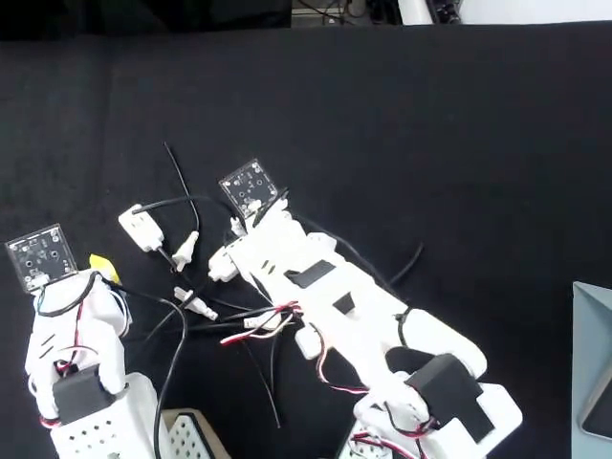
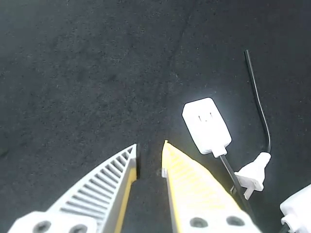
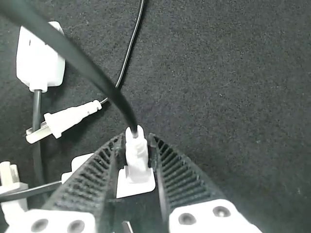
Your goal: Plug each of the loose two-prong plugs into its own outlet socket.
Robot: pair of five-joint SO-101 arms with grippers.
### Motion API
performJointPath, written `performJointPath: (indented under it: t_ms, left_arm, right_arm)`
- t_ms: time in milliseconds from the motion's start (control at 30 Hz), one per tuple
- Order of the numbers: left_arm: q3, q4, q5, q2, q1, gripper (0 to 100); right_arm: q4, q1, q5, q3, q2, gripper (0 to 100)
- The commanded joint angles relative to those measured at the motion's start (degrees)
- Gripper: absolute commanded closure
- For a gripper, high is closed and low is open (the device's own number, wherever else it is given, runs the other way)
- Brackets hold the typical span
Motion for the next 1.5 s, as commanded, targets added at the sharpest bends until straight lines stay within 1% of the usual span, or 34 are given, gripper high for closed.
performJointPath:
  t_ms: [0,200,400,767,1467]
  left_arm:
    - [-0.31,0.26,0.09,-0.35,-0.31,90]
    - [-0.31,0.26,0.09,-0.35,-0.31,90]
    - [-0.31,0.26,0.09,-0.35,-0.31,90]
    - [-0.31,0.26,0.09,-0.35,-0.31,90]
    - [-0.31,0.09,0.09,-0.35,-0.22,90]
  right_arm:
    - [2.37,0.62,0.44,0.84,0.48,98.7]
    - [8.35,0.88,0.44,0.4,-0.4,98.7]
    - [11.34,2.11,0.44,0.4,-2.07,98.5]
    - [19.08,2.11,0.26,0.48,-5.67,98.5]
    - [19.52,2.2,0.0,-10.51,-6.99,98.6]
